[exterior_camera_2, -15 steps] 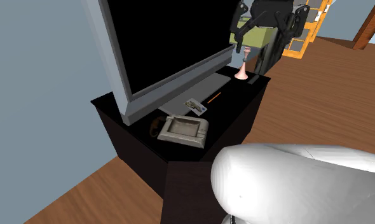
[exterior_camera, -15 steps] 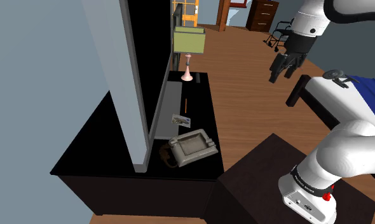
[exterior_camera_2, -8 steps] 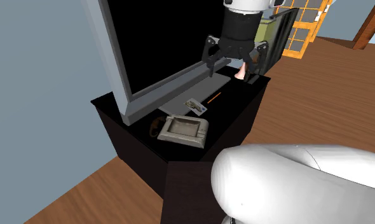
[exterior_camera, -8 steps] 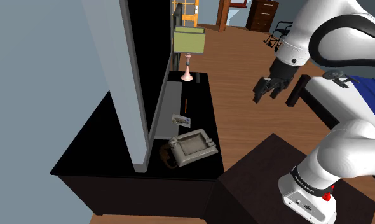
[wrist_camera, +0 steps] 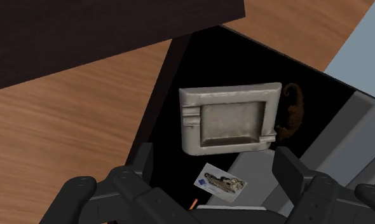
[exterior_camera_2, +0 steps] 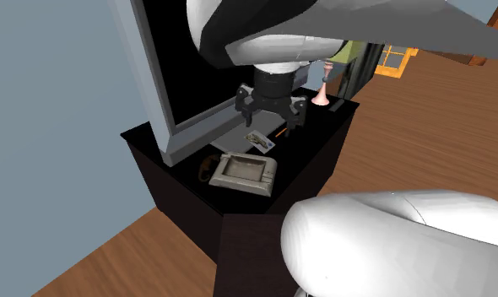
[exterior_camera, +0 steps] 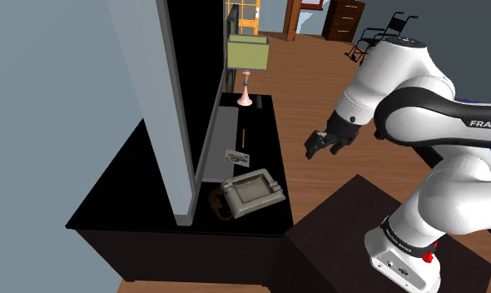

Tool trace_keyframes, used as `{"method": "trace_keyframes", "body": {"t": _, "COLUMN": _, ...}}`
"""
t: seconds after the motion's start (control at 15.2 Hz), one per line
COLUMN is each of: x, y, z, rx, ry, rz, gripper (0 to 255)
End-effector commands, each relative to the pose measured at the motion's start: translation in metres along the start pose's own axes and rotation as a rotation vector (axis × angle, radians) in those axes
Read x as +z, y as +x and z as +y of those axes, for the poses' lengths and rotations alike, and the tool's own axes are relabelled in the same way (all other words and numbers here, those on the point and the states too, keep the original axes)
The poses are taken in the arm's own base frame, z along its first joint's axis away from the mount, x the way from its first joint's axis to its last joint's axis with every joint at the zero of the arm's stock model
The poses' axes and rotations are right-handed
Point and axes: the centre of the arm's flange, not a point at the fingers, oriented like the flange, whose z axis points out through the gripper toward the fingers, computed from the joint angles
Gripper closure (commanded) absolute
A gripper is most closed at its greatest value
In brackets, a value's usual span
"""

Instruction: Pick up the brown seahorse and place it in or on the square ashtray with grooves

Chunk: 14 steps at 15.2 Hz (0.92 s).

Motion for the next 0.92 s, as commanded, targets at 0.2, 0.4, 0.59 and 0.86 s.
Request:
{"method": "trace_keyframes", "body": {"t": 0.2, "x": 0.052, "y": -0.018, "z": -0.042, "rx": 0.059, "ry": 0.014, "rz": 0.057, "gripper": 0}}
{"method": "trace_keyframes", "body": {"t": 0.4, "x": 0.082, "y": -0.026, "z": -0.067, "rx": 0.093, "ry": 0.021, "rz": 0.090, "gripper": 0}}
{"method": "trace_keyframes", "body": {"t": 0.59, "x": 0.112, "y": -0.031, "z": -0.093, "rx": 0.126, "ry": 0.028, "rz": 0.122, "gripper": 0}}
{"method": "trace_keyframes", "body": {"t": 0.86, "x": 0.153, "y": -0.036, "z": -0.127, "rx": 0.171, "ry": 0.038, "rz": 0.165, "gripper": 0}}
